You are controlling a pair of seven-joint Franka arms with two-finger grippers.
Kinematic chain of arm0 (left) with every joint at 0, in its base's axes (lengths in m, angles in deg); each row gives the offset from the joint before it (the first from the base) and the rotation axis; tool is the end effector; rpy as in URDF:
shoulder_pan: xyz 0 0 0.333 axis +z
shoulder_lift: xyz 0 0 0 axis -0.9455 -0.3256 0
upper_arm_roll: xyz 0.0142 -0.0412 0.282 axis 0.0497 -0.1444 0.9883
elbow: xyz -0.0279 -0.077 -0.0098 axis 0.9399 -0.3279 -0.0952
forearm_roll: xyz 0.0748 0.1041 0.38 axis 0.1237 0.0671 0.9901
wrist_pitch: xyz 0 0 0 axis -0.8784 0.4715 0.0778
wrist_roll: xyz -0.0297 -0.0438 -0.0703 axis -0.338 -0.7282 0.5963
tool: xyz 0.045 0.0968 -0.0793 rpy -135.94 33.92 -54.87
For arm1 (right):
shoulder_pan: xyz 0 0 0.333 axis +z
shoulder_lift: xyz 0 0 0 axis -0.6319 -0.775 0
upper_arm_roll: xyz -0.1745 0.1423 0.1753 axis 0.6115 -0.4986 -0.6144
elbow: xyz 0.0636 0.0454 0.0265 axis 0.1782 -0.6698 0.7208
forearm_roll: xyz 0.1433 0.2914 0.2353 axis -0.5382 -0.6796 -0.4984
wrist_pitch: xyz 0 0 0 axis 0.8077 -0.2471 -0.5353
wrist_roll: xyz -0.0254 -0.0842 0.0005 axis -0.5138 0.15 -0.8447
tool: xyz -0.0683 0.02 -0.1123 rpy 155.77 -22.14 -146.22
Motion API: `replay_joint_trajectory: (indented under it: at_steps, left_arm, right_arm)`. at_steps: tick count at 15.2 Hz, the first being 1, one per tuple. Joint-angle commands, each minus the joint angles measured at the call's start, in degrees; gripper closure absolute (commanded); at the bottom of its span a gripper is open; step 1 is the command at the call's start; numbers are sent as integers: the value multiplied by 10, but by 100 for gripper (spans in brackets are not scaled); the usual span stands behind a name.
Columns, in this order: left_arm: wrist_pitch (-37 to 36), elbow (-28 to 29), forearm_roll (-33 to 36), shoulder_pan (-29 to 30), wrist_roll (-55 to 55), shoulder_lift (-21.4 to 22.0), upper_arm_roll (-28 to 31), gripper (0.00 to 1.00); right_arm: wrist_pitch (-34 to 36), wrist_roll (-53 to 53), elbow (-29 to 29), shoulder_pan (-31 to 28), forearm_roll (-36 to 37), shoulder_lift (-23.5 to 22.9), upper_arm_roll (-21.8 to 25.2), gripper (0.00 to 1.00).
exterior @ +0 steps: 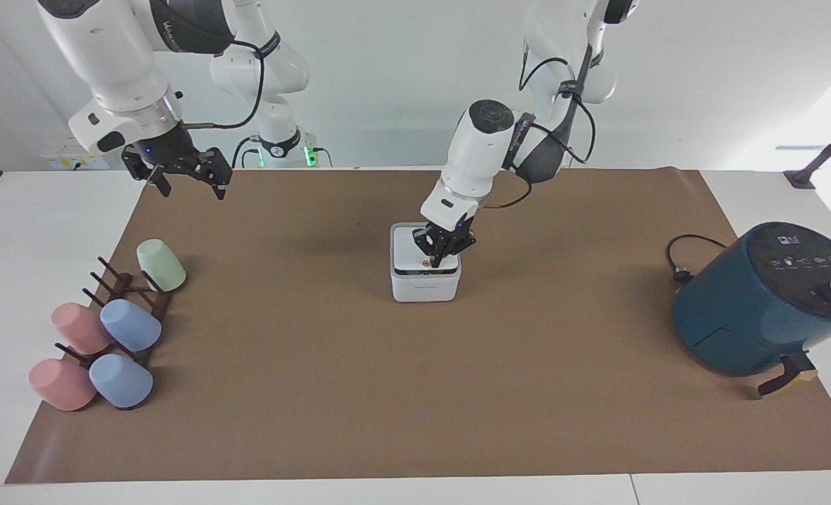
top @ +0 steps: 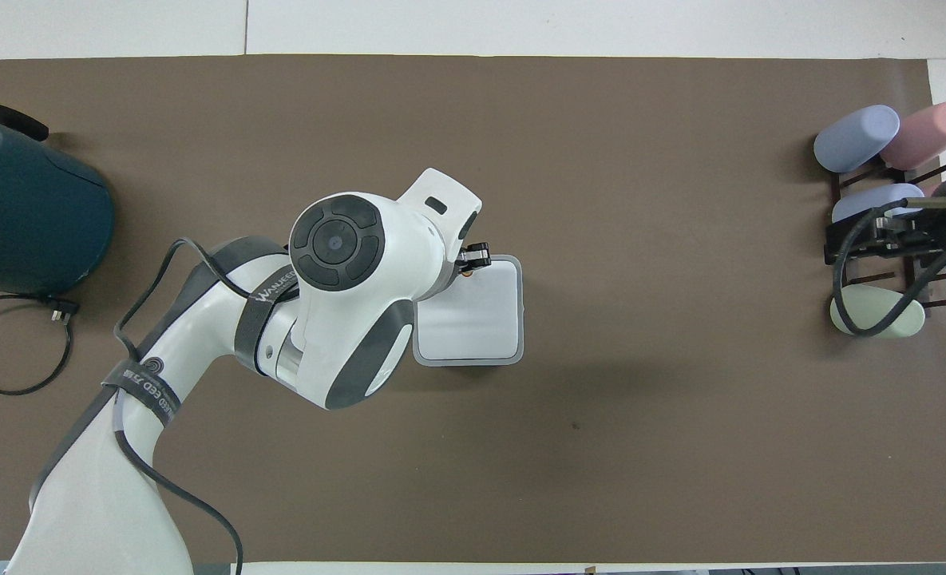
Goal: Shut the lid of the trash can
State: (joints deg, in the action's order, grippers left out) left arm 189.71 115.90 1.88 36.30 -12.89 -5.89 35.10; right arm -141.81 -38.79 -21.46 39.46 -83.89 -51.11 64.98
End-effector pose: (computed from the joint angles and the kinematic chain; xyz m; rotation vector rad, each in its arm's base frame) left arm 0.5101 -0.4057 0.3676 2.9134 0.1186 0.1317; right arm 0.5519 0.0086 0.5498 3.1041 -0.1093 -0.0972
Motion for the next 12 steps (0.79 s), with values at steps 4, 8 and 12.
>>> replay_joint_trajectory:
  at_steps: [4,8,12]
  left_arm:
    - [25,-6,-9,2,0,-28,-2,100]
    - [37,10,-5,-2,-3,-32,-2,100]
    - [47,13,-5,-2,-3,-33,-2,100]
  right_arm:
    - [4,-6,-4,-4,-5,7,0,0]
    - [4,-6,-4,-4,-5,7,0,0]
    - [4,-6,-5,-4,-5,7,0,0]
